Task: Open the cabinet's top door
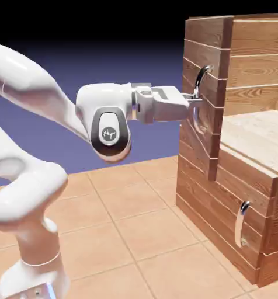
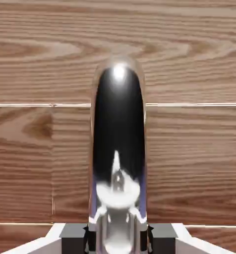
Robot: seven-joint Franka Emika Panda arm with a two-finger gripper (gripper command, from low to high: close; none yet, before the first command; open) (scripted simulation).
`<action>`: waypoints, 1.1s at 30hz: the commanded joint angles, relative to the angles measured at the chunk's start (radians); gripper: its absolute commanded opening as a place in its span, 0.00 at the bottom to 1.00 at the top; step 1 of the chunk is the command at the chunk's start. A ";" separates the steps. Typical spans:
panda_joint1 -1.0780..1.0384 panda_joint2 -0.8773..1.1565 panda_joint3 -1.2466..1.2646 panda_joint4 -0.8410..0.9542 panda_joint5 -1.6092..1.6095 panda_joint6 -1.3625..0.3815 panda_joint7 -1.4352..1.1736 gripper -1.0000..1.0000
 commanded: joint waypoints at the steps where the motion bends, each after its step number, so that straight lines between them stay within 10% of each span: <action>1: -0.032 -0.021 0.016 -0.004 -0.029 0.000 0.043 0.00; 9: -0.187 -0.221 0.063 -0.035 -0.274 -0.039 0.370 0.00; 33: 0.444 -0.860 0.141 -0.175 -0.186 -1.072 0.418 0.00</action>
